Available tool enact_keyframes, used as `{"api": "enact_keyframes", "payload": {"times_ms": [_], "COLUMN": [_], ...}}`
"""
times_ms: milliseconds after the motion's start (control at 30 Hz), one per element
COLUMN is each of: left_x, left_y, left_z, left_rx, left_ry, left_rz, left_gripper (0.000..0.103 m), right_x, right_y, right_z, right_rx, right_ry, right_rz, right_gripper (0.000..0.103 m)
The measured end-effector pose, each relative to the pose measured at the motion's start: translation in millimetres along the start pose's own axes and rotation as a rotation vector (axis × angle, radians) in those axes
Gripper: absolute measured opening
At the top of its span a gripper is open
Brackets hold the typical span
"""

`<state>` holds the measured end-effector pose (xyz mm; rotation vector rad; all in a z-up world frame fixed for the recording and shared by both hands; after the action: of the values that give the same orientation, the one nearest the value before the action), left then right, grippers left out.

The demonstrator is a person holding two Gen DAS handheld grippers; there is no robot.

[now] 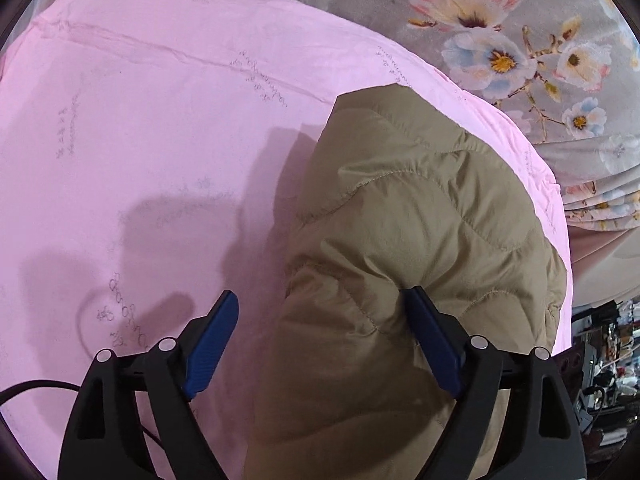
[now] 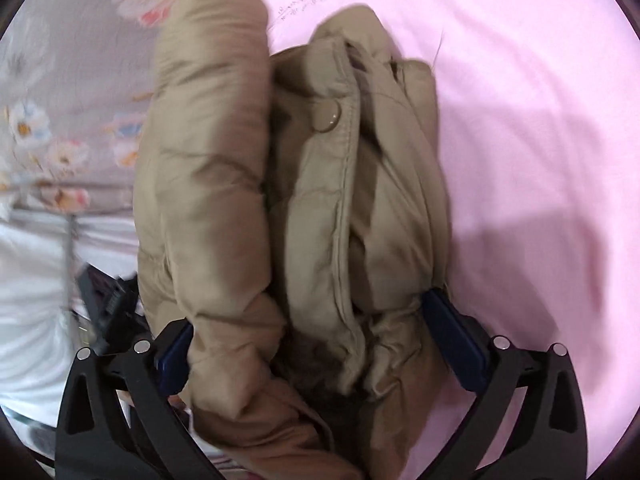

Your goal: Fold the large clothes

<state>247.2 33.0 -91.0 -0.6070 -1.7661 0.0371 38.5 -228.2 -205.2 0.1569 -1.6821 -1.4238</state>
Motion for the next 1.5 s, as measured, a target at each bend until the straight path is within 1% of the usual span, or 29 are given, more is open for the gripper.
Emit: {"api": "enact_keyframes", "payload": {"times_ms": [133,167,200,233,267,300,333,400,467,567,600,633,667,700,767,867,900,967,1033,1067,1100,1133,1200,1267,1300,1400,1433,1467,1500], "left_x": [-10.5,-13.3,-15.1,-14.1,-12.6,-10.1,-6.7,3.3,14.8,39.8,52.2,63.8,75.9,90.8,109.6,115.1,116.0,116.4,114.1,113.1,109.4,103.1,82.1,59.5,51.4,23.4,18.1,14.6,11.7], "left_y": [2.0,3.1,4.2,5.0,4.2,2.2,-0.1,-5.1,-8.6,-12.5,-15.8,-22.1,-30.5,-42.4,-65.0,-76.5,-76.4,-71.9,-56.4,-48.0,-35.9,-26.9,-8.7,2.2,5.1,9.1,8.4,6.7,4.2], "left_z": [1.1,1.3,1.7,2.3,2.2,2.1,2.3,4.2,4.4,0.8,-1.3,-3.7,-7.2,-11.0,-20.1,-32.3,-34.7,-36.2,-32.3,-29.0,-23.2,-18.0,-8.7,-1.0,0.6,1.6,-0.1,-3.3,-7.2], "left_rx": [0.017,0.027,0.04,0.046,0.048,0.049,0.046,0.027,0.022,0.029,0.022,-0.002,-0.027,-0.066,-0.156,-0.186,-0.18,-0.151,-0.076,-0.038,0.014,0.05,0.124,0.177,0.189,0.194,0.188,0.175,0.155], "left_ry": [0.015,0.02,0.021,0.014,0.006,0.002,-0.009,-0.039,-0.068,-0.145,-0.186,-0.22,-0.244,-0.292,-0.35,-0.349,-0.339,-0.323,-0.297,-0.29,-0.285,-0.267,-0.186,-0.13,-0.114,-0.047,-0.038,-0.032,-0.024], "left_rz": [0.035,0.049,0.065,0.083,0.104,0.118,0.122,0.109,0.113,0.15,0.176,0.238,0.28,0.261,0.161,0.045,0.016,-0.007,0.002,0.016,0.064,0.101,0.158,0.186,0.185,0.178,0.17,0.167,0.168], "left_gripper": [0.085,0.085,0.083,0.079,0.067,0.062,0.059,0.049,0.044,0.033,0.019,0.001,0.0,0.0,0.0,0.001,0.003,0.008,0.037,0.059,0.063,0.063,0.064,0.064,0.064,0.065,0.067,0.072,0.077], "right_x": [-15.7,-20.7,-24.7,-23.9,-21.5,-17.5,-13.5,-7.1,5.6,4.6,3.9,6.8,3.3,-1.8,-15.0,-19.4,-16.6,-8.8,-11.8,-15.6,-11.0,-13.4,-8.6,-1.8,0.1,-8.8,-13.0,-15.7,-16.6], "right_y": [7.7,12.9,17.5,20.2,27.8,40.0,51.6,81.3,107.5,168.8,187.4,197.8,213.2,229.4,249.1,261.7,266.8,264.9,267.6,268.9,255.4,253.0,231.6,194.8,174.8,131.1,120.2,110.1,102.1], "right_z": [-3.8,-5.7,-9.0,-10.5,-11.8,-12.5,-12.7,-13.1,-9.8,-9.4,-9.6,-11.0,-8.6,-4.5,-8.3,-19.8,-23.9,-29.2,-38.8,-42.1,-44.8,-49.3,-55.7,-58.6,-57.7,-48.3,-43.2,-36.8,-32.5], "right_rx": [0.006,0.009,0.008,0.01,0.028,0.071,0.109,0.198,0.305,0.473,0.53,0.58,0.635,0.703,0.747,0.782,0.785,0.756,0.708,0.68,0.643,0.615,0.543,0.448,0.397,0.264,0.227,0.195,0.168], "right_ry": [0.004,0.004,0.001,-0.011,-0.026,-0.039,-0.045,-0.055,-0.063,-0.066,-0.067,-0.065,-0.062,-0.061,-0.058,-0.068,-0.075,-0.084,-0.098,-0.1,-0.101,-0.105,-0.107,-0.108,-0.104,-0.083,-0.078,-0.089,-0.114], "right_rz": [-0.079,-0.107,-0.131,-0.149,-0.149,-0.126,-0.116,-0.113,-0.097,-0.081,-0.066,-0.05,-0.027,0.005,0.009,-0.008,-0.028,-0.067,-0.075,-0.08,-0.084,-0.075,-0.054,-0.045,-0.042,-0.008,0.011,0.047,0.095], "right_gripper": [0.098,0.09,0.078,0.06,0.046,0.04,0.033,0.028,0.026,0.025,0.025,0.025,0.025,0.025,0.025,0.024,0.024,0.024,0.023,0.023,0.023,0.023,0.023,0.023,0.023,0.027,0.032,0.044,0.053]}}
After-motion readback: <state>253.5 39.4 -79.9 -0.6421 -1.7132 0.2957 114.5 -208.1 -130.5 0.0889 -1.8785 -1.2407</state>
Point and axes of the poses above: each gripper's, at about its wrist camera, not at the fingertips, and x roughly against the way its jaws point, y to its left, z to its underside, the point moved 3 cm from there along -x, roughly the way its jaws point, and after that the axes turned 7 degrees about y, right-handed, at the moved point
